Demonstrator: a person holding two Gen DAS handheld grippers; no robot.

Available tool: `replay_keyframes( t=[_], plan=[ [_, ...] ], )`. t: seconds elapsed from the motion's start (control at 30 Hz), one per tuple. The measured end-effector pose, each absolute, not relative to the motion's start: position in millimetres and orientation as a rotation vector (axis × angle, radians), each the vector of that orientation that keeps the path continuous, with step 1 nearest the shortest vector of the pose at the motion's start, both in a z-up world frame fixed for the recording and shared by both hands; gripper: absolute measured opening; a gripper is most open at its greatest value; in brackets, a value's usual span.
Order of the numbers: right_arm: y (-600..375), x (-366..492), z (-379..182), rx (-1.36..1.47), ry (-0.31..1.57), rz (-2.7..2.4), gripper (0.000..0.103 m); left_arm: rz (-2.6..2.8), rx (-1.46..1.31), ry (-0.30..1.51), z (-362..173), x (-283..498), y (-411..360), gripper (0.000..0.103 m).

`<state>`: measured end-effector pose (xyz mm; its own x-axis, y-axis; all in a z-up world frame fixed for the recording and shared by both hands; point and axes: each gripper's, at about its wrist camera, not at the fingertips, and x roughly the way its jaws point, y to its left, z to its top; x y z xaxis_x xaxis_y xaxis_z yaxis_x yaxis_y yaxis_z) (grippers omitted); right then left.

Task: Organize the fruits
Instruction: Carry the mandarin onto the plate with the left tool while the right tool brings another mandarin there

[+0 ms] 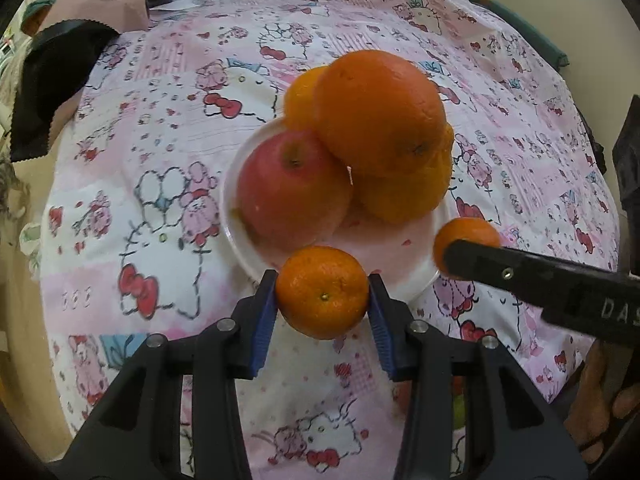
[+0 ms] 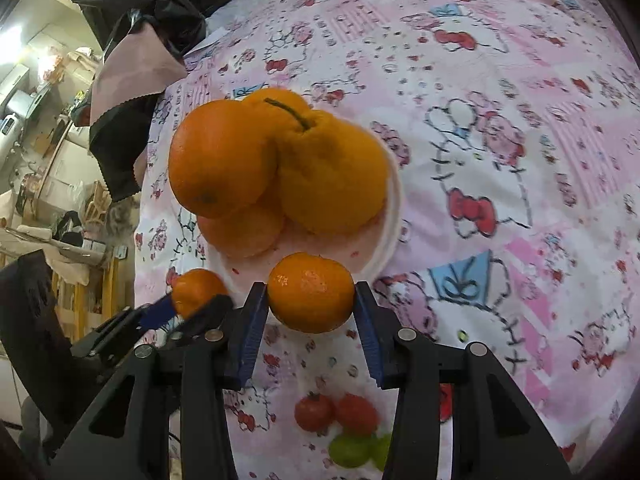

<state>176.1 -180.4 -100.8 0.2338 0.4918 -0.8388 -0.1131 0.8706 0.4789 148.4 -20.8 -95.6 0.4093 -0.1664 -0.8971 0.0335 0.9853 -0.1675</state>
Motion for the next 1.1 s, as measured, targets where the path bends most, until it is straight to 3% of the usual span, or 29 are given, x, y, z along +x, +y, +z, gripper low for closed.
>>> replay_keyframes(
  t=[0.5, 0.57, 0.63, 0.7, 0.9, 1.1],
  plan=[
    [-181, 191, -123, 0.491, 1.348, 0.400, 0.048, -0.122, -0.148, 1.175, -113, 167, -30, 0.041],
    [-183, 191, -123, 0.501, 1.349, 0.395, 0.048, -0.120, -0.166, 1.185, -115, 167, -28, 0.049],
    [-184, 190, -124, 0.510, 1.354, 0.392, 0.049, -0.117, -0.183, 1.169, -112, 166, -26, 0.067],
    [-187, 190, -123, 0.525, 1.351, 0.388, 0.049, -0.106, -0.174, 1.148, -109, 165, -26, 0.074],
    [-194, 190, -117, 0.558, 1.329, 0.378, 0.067, -0.104, -0.176, 1.150, -107, 164, -24, 0.078],
    [-199, 187, -103, 0.562, 1.307, 0.373, 0.067, -0.102, -0.180, 1.159, -104, 163, -25, 0.081]
  ],
)
